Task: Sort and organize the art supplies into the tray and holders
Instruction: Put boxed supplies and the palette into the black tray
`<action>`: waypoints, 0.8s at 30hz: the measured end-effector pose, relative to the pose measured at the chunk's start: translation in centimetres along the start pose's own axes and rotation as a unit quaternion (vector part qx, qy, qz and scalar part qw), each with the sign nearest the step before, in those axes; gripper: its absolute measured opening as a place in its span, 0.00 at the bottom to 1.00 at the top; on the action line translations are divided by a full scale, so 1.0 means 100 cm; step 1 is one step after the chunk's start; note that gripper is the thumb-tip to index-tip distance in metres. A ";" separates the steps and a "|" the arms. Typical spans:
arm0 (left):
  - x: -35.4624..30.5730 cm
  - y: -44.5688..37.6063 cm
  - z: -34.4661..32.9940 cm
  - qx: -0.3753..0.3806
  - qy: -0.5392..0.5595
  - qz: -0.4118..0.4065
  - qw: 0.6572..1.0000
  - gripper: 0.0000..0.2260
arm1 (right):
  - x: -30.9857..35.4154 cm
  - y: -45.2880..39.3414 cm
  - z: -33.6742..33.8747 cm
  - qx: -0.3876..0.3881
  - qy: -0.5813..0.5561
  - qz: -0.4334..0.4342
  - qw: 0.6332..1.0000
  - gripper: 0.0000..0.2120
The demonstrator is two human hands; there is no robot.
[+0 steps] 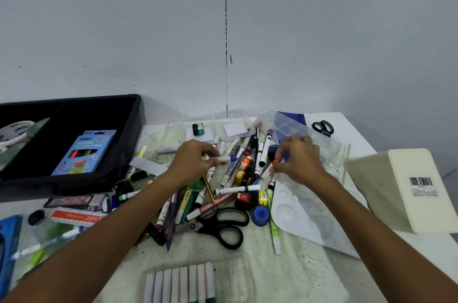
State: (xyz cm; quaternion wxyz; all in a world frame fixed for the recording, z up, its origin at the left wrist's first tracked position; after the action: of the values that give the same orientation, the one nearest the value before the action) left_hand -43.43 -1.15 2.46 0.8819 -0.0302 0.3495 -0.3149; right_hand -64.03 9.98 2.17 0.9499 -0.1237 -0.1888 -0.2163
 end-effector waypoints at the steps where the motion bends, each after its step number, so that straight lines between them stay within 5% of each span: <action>1: 0.000 0.001 0.003 0.002 0.022 0.007 1.000 0.05 | 0.000 0.001 0.003 -0.003 -0.075 -0.010 0.997 0.11; 6: -0.007 0.012 0.021 -0.001 0.178 0.028 0.984 0.09 | 0.015 0.009 0.017 -0.006 -0.370 -0.007 0.929 0.10; 10: -0.005 0.027 0.030 0.003 0.286 0.071 0.956 0.12 | 0.056 0.032 0.005 0.103 -0.489 0.017 0.866 0.11; 24: 0.007 0.134 -0.006 0.098 0.324 0.172 0.925 0.05 | 0.095 0.114 -0.056 0.317 -0.336 0.076 0.884 0.05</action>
State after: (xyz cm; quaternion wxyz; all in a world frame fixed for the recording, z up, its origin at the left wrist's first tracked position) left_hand -36.23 9.26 -2.11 0.7600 0.2210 0.5829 -0.1834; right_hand -49.12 14.76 -0.65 0.8315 0.1049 -0.5453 -0.0174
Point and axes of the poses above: each hand's wrist, its own y-axis away from the middle knuckle, its own z-axis out of the back of the hand, x = y × z, the point moved 10 cm from there along -y, towards the middle knuckle, and after that the axes turned 6 degrees about -x, right-handed, at the moved point
